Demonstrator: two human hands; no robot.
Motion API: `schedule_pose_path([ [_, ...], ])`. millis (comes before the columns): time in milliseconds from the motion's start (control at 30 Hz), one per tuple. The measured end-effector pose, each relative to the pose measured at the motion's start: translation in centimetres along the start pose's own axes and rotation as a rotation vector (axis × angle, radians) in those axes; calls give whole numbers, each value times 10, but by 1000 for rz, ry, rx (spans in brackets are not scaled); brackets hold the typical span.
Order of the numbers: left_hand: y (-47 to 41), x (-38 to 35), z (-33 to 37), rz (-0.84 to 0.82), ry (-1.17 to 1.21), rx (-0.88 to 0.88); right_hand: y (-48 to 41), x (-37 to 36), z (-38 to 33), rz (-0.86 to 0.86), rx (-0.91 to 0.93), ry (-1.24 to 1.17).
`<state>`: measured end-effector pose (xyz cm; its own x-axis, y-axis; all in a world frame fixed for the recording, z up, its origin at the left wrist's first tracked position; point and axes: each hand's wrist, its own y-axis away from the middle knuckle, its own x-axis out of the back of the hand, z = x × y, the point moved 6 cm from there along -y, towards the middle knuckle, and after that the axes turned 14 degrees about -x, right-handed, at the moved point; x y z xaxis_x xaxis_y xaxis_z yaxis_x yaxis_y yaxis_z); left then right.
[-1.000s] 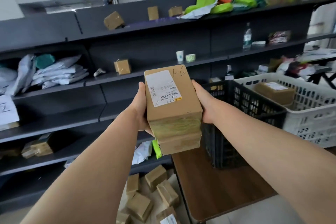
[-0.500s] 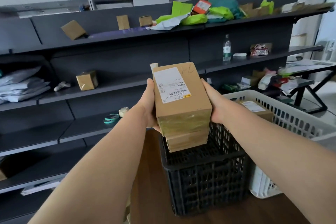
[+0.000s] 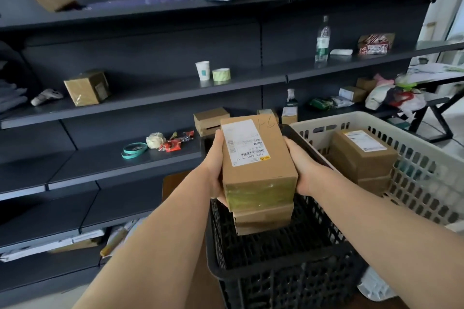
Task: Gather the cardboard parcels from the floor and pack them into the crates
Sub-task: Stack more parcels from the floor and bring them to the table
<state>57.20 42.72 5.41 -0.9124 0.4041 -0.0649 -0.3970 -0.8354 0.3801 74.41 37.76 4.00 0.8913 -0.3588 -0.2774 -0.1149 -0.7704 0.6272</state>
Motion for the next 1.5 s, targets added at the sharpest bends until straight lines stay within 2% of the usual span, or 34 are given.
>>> schedule_pose_path([
  [167, -52, 11, -9, 46, 26, 58, -55, 0, -7, -16, -72, 28],
  [267, -77, 18, 4, 123, 26, 14, -90, -4, -21, -34, -108, 45],
  [333, -89, 27, 20, 298, -175, -134, -112, -4, -21, 10, -188, 87],
  [400, -96, 30, 38, 453, -564, -319, -131, -3, -17, 31, -243, 156],
  [467, -106, 20, 37, 373, -761, -351, -139, -9, -19, 12, -207, 165],
  [567, -122, 1, 3, 96, -1059, -180, -152, -17, -16, -46, -180, 224],
  [633, -126, -3, -2, 88, -1180, -155, -158, -15, -16, -24, -187, 244],
  [733, -127, 1, 3, 239, -991, -185, -156, -11, -24, 18, -145, 304],
  [833, -115, 4, 12, 414, -791, -264, -152, -15, -38, 124, 35, 330],
  [967, -83, 20, 28, 594, -716, -346, -145, -38, -48, 164, 249, 421],
  [1133, -23, 66, 32, 763, -694, -356, -104, -110, -41, 30, 436, 544],
  [1300, 59, 136, 10, 942, -670, -332, -48, -198, 4, -127, 552, 659],
  [1500, 184, 224, -55, 1071, -528, -269, 17, -289, 105, -323, 539, 898],
])
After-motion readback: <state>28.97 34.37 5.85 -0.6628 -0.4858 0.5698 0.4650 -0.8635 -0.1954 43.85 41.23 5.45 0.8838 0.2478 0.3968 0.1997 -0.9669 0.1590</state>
